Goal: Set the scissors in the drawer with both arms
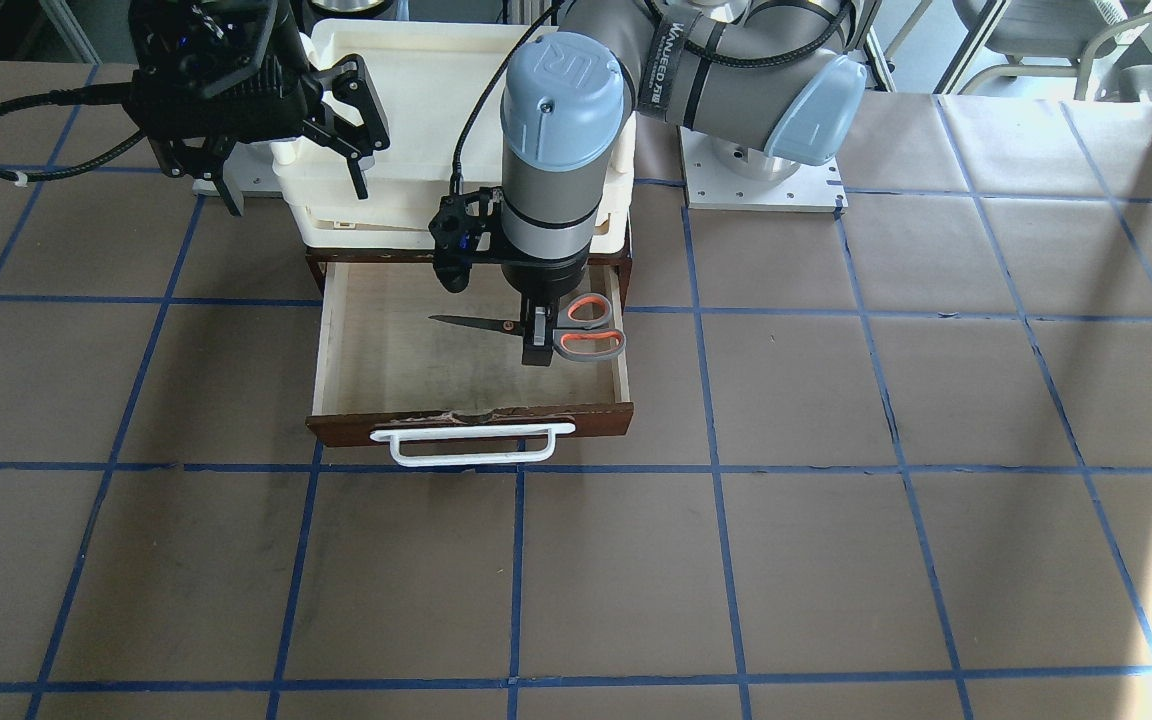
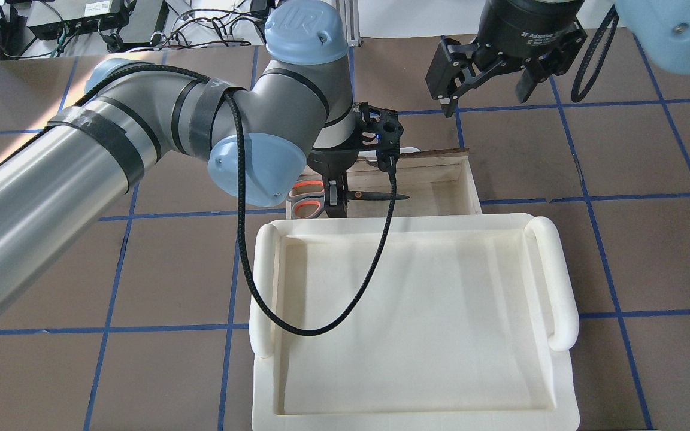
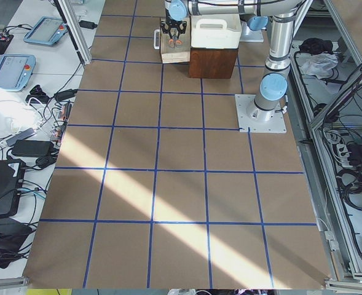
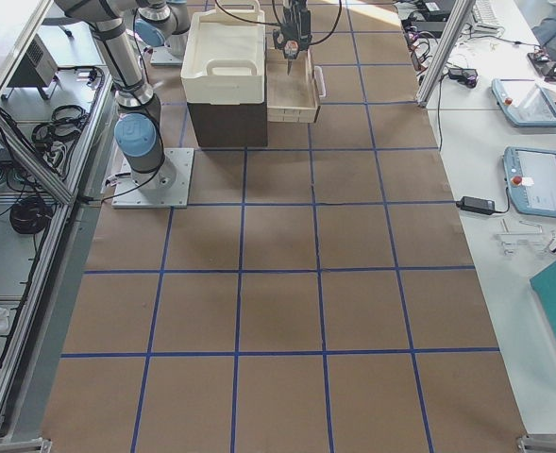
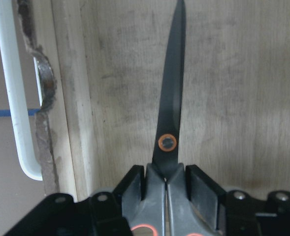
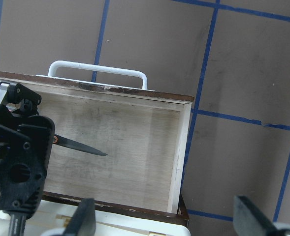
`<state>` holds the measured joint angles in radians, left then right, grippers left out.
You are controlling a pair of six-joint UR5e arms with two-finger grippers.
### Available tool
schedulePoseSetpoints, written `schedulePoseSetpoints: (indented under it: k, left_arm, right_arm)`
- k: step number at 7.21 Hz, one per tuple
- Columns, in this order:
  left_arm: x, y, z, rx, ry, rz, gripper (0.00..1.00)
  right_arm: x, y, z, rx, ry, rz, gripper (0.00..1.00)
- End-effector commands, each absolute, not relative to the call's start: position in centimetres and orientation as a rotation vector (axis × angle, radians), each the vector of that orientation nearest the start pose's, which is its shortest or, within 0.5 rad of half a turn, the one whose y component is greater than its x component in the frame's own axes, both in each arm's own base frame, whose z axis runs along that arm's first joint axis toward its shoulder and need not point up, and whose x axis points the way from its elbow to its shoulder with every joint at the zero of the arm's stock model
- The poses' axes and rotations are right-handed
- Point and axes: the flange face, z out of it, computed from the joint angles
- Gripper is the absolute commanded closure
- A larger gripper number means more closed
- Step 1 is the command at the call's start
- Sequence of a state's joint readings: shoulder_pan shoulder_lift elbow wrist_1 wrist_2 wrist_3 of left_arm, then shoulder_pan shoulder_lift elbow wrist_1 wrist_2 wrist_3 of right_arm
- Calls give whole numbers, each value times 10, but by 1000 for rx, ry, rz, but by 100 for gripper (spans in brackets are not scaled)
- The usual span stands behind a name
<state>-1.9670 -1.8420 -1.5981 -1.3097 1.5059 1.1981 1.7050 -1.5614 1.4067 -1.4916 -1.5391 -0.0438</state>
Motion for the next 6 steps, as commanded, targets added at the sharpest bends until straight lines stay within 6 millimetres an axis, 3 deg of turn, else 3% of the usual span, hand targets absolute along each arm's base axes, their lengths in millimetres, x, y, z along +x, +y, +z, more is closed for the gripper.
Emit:
schedulePoseSetpoints:
  k: [1, 4, 6]
  left_arm:
    - [-362, -484, 342, -2198, -2120, -40, 100]
    - [-371, -480, 332, -2215, -2089, -61, 100]
    - [-374, -479, 316, -2203, -2057, -91, 100]
  right_arm:
    - [202, -474, 555, -249, 3093, -111, 0]
    - [202, -474, 554, -251, 3093, -109, 0]
    - [202, -475, 555, -268, 3092, -116, 0]
